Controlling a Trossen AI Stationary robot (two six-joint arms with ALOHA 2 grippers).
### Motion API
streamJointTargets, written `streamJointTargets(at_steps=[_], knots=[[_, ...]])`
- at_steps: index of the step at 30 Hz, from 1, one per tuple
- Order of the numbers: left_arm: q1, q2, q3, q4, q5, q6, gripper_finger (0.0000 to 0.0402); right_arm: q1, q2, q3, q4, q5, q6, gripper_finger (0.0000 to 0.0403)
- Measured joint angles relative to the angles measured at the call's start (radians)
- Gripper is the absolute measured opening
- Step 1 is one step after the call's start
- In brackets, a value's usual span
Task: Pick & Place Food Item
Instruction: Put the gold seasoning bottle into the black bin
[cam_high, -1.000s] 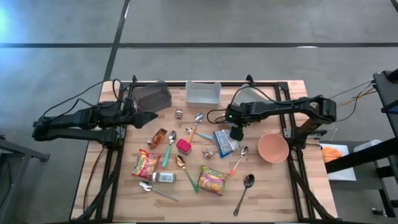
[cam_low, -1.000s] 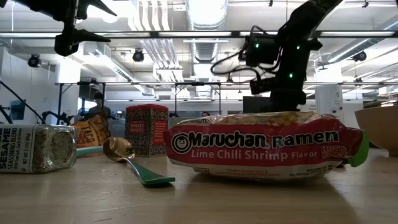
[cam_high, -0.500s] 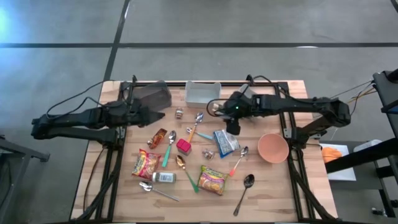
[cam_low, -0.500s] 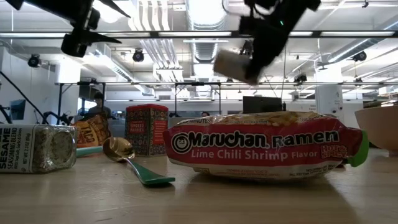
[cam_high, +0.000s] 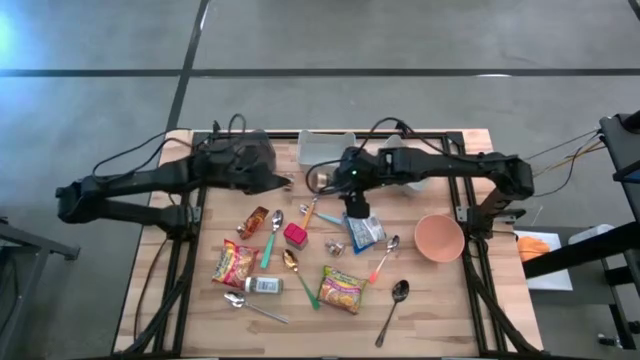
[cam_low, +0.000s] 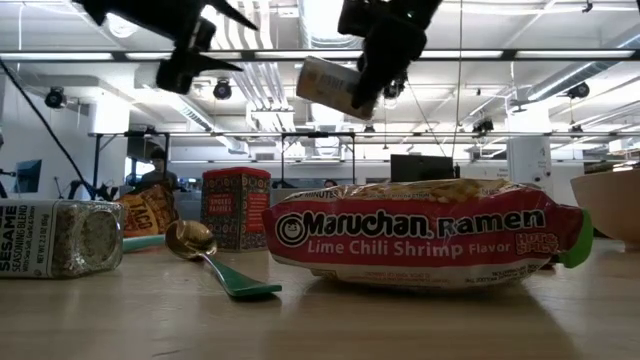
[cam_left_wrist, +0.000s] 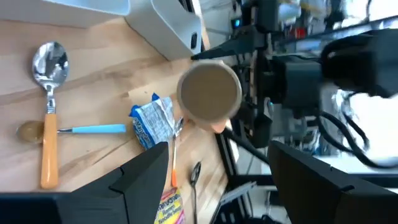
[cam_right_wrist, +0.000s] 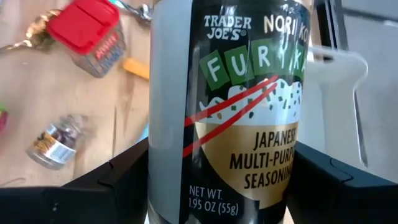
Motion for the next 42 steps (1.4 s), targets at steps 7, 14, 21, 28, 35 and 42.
streamJointTargets(at_steps=[7, 14, 21, 28, 35, 42], knots=[[0.019, 0.159, 0.100, 0.000, 0.083, 0.063, 0.0278, 0.020, 0.022, 0.041, 0.006, -0.003, -0.017, 0.0274], [0.019, 0.282, 0.198, -0.003, 0.162, 0.091, 0.0278, 0.022, 0.020, 0.041, 0.006, -0.001, 0.009, 0.0274], [0.020, 0.353, 0.238, -0.013, 0.161, 0.088, 0.0278, 0.048, 0.020, 0.037, -0.021, 0.067, 0.021, 0.0274], [0.022, 0.333, 0.238, -0.046, 0.162, 0.088, 0.0278, 0.054, 0.020, 0.037, -0.011, 0.095, 0.020, 0.0274], [0.044, 0.265, 0.236, -0.077, 0.147, 0.119, 0.0278, 0.054, 0.018, 0.039, 0.002, 0.094, 0.023, 0.0274], [0.052, 0.255, 0.236, -0.106, 0.102, 0.051, 0.0278, 0.054, 0.018, 0.039, -0.006, 0.094, 0.024, 0.0274]])
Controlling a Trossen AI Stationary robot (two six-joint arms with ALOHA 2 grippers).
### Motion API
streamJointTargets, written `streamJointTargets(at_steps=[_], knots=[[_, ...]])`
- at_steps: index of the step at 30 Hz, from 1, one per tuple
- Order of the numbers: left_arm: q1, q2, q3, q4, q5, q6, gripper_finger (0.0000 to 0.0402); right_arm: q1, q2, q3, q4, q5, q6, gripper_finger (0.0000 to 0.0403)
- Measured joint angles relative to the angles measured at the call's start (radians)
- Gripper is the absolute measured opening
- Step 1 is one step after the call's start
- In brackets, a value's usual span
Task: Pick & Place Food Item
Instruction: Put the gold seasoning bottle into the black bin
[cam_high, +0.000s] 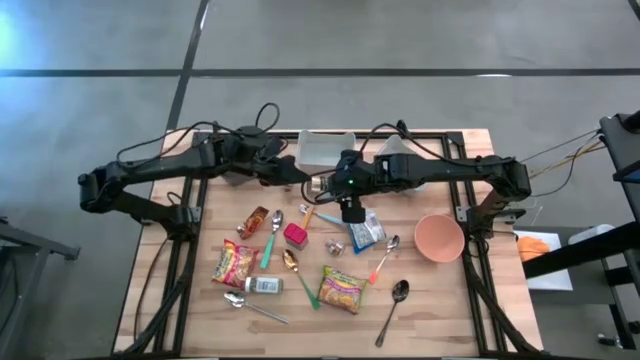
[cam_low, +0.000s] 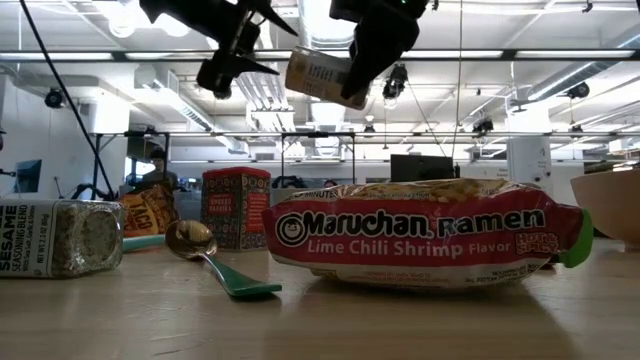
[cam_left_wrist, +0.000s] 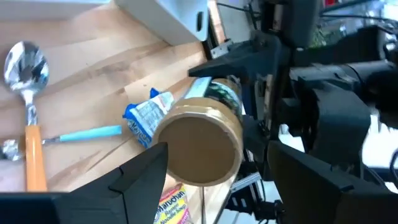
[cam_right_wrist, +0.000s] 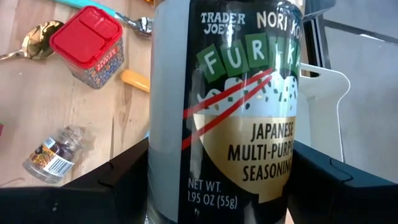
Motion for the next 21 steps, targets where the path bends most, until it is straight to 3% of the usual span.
streamJointTargets(at_steps=[9, 18, 21], knots=[[0.011, 0.000, -0.001, -0.112, 0.001, 0.059, 0.0284, 0.002, -0.005, 0.000, -0.002, 0.000, 0.000, 0.0274], [0.011, 0.000, -0.002, -0.040, 0.011, 0.082, 0.0361, 0.002, -0.005, 0.000, -0.001, -0.001, 0.000, 0.0274], [0.011, 0.000, -0.002, 0.036, 0.067, 0.027, 0.0378, 0.002, -0.005, 0.000, 0.000, 0.000, 0.000, 0.0274]])
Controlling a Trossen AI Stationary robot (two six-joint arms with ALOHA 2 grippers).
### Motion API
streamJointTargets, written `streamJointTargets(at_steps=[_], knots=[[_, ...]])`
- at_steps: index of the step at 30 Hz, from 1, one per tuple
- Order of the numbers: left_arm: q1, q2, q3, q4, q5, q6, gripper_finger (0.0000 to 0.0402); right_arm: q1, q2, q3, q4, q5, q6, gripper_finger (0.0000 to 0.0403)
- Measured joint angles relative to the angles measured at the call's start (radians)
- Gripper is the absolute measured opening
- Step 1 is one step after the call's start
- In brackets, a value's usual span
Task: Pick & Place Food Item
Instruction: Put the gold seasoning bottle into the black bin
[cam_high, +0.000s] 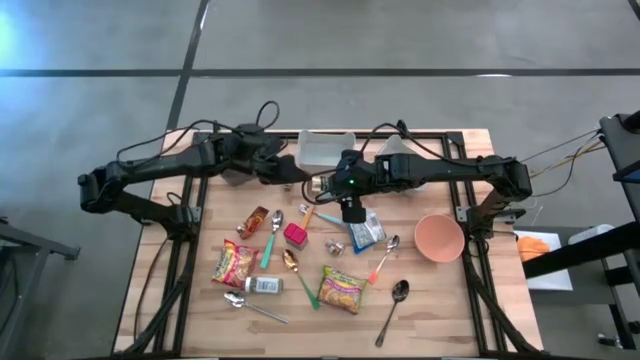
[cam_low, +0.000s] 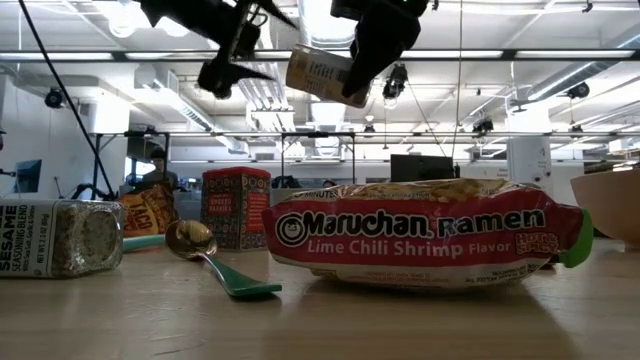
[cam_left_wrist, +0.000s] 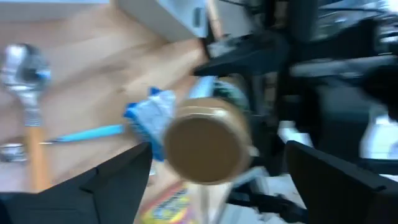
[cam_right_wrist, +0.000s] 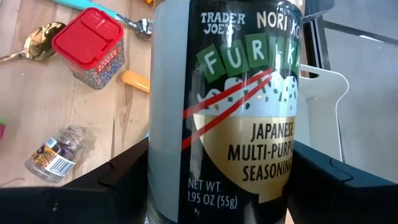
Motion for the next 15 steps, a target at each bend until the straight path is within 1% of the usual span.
streamJointTargets(at_steps=[4, 9, 12, 15], knots=[[-0.001, 0.002, 0.000, 0.018, 0.009, -0.021, 0.0393, 0.000, 0.000, 0.000, 0.012, 0.001, 0.000, 0.0274], [-0.001, 0.003, 0.000, -0.049, 0.004, -0.037, 0.0396, 0.000, -0.005, 0.000, 0.025, 0.006, 0.001, 0.0274], [-0.001, 0.003, 0.000, -0.059, 0.002, -0.040, 0.0396, 0.000, -0.006, 0.000, 0.027, 0.008, 0.000, 0.0274], [-0.001, 0.008, 0.000, -0.036, -0.034, -0.054, 0.0396, 0.000, -0.006, 0.014, 0.040, 0.008, -0.004, 0.0274]])
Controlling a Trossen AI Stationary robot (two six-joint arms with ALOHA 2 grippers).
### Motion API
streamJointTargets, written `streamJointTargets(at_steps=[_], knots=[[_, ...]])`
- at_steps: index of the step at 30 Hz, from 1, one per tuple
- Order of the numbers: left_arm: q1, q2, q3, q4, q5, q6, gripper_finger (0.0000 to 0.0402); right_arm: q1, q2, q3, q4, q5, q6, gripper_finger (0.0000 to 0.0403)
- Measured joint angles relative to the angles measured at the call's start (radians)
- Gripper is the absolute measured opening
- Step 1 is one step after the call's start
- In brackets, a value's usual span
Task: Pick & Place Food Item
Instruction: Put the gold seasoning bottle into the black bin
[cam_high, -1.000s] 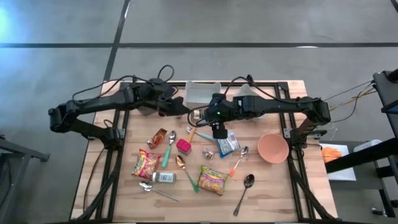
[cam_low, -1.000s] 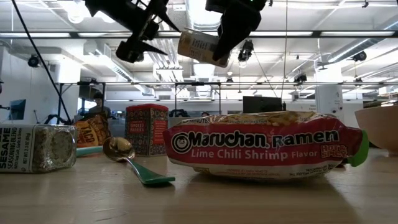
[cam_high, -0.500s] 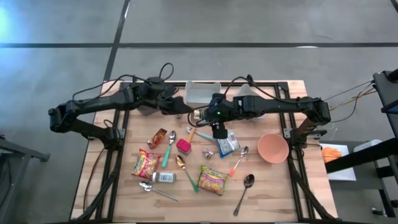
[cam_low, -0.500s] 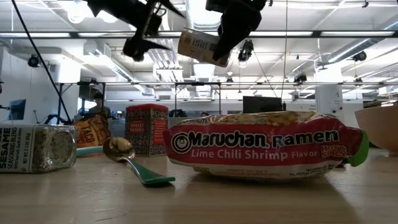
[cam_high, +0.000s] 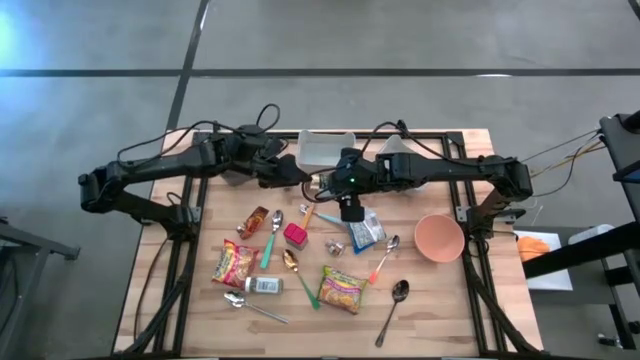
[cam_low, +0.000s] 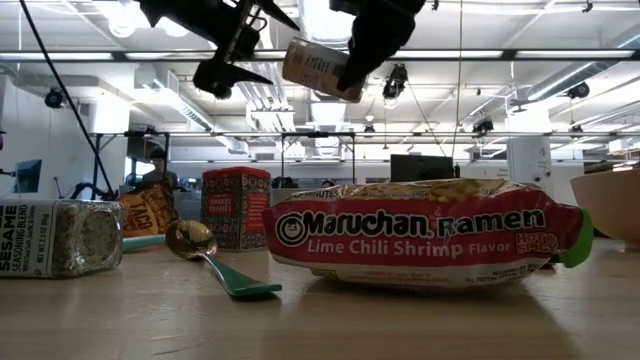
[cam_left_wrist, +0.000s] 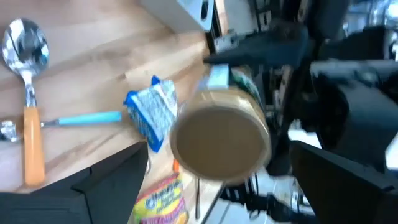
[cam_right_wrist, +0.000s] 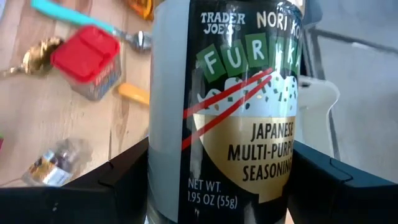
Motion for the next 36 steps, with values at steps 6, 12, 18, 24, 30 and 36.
streamJointTargets(at_steps=[6, 12, 18, 24, 30, 36], knots=[[-0.016, 0.041, 0.000, 0.083, -0.009, -0.056, 0.0396, 0.000, -0.001, 0.023, 0.036, 0.000, -0.001, 0.0274], [-0.022, 0.061, 0.001, 0.100, -0.002, -0.136, 0.0396, 0.000, 0.001, 0.031, 0.046, 0.001, 0.001, 0.0274], [-0.023, 0.061, 0.001, 0.092, -0.002, -0.181, 0.0396, 0.000, 0.001, 0.026, 0.050, 0.004, 0.004, 0.0274], [-0.023, 0.060, 0.001, 0.107, -0.003, -0.114, 0.0396, 0.000, 0.001, 0.028, 0.052, 0.003, 0.001, 0.0274], [-0.032, 0.059, 0.000, 0.141, -0.007, -0.060, 0.0357, 0.000, 0.001, 0.028, 0.060, 0.003, 0.001, 0.0274], [-0.044, 0.059, 0.002, 0.171, -0.001, 0.004, 0.0266, 0.000, 0.000, 0.030, 0.056, 0.008, 0.000, 0.0274]])
